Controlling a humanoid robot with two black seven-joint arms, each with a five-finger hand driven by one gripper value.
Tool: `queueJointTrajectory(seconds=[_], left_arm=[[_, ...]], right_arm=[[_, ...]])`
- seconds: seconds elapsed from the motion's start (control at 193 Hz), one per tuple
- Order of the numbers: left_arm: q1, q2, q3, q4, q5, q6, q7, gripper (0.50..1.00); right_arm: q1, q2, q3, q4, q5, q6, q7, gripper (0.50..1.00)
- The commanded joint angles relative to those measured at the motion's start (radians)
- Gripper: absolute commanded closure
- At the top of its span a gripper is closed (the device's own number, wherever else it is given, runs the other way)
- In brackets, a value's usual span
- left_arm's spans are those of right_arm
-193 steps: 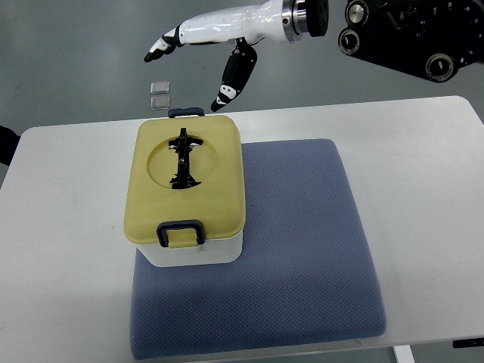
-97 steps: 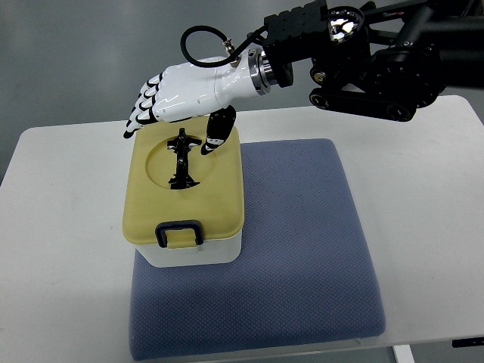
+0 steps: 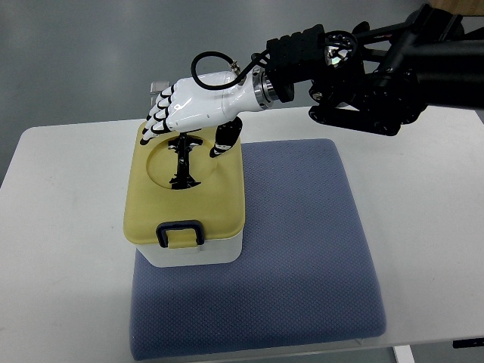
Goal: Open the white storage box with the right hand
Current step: 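Lower the right hand onto the lid and grasp its black handle, then lift the yellow lid up off the white box with the right hand, then carry the lid beside the box and set it on the cushion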
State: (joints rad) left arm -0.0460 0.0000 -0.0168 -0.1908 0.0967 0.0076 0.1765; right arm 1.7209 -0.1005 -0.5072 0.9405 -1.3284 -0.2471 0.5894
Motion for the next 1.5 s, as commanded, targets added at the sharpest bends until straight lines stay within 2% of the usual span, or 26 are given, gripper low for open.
queueJointTrajectory(seconds=[0.0, 0.072, 0.119, 0.16, 0.238, 0.28, 0.518, 0.637, 0.797, 0.989, 1.211, 1.372, 1.496], left_arm=[[0.000, 0.000, 0.000, 0.001, 0.000, 0.000, 0.000, 0.500], [0.000, 0.000, 0.000, 0.001, 0.000, 0.000, 0.000, 0.500], [0.000, 0.000, 0.000, -0.001, 0.000, 0.000, 0.000, 0.500], [0.000, 0.000, 0.000, 0.001, 0.000, 0.000, 0.000, 0.500], [0.000, 0.000, 0.000, 0.001, 0.000, 0.000, 0.000, 0.500], [0.000, 0.000, 0.000, 0.001, 0.000, 0.000, 0.000, 0.500], [0.000, 0.000, -0.002, 0.001, 0.000, 0.000, 0.000, 0.500], [0.000, 0.000, -0.002, 0.001, 0.000, 0.000, 0.000, 0.500], [0.000, 0.000, -0.002, 0.002, 0.000, 0.000, 0.000, 0.500], [0.002, 0.000, -0.003, 0.005, 0.000, 0.000, 0.000, 0.500], [0.002, 0.000, 0.000, -0.001, 0.000, 0.000, 0.000, 0.500], [0.002, 0.000, 0.003, -0.004, 0.000, -0.002, 0.000, 0.500], [0.002, 0.000, 0.003, -0.006, 0.000, -0.002, 0.001, 0.500]], right_arm=[[-0.006, 0.005, -0.001, -0.003, 0.000, -0.006, 0.000, 0.679], [-0.009, 0.008, -0.001, -0.003, 0.000, -0.008, 0.000, 0.738], [-0.009, 0.010, -0.001, -0.003, 0.000, -0.012, 0.000, 0.758], [-0.010, 0.011, -0.001, -0.003, 0.000, -0.015, 0.000, 0.807], [-0.014, 0.011, -0.001, -0.003, 0.000, -0.024, 0.000, 0.946], [-0.012, 0.011, -0.001, -0.003, 0.000, -0.030, 0.000, 1.000], [0.036, 0.001, 0.018, 0.009, 0.009, -0.037, -0.005, 1.000], [0.083, -0.015, 0.035, 0.040, 0.023, -0.067, 0.001, 1.000], [0.143, -0.082, 0.062, 0.092, 0.038, -0.061, 0.007, 1.000], [0.154, -0.231, 0.055, 0.142, 0.035, -0.058, 0.021, 1.000], [0.134, -0.401, -0.004, 0.146, 0.026, -0.061, 0.021, 1.000], [0.060, -0.533, -0.045, 0.133, 0.018, -0.069, 0.021, 1.000], [-0.020, -0.594, -0.045, 0.112, 0.017, -0.073, 0.021, 1.000]])
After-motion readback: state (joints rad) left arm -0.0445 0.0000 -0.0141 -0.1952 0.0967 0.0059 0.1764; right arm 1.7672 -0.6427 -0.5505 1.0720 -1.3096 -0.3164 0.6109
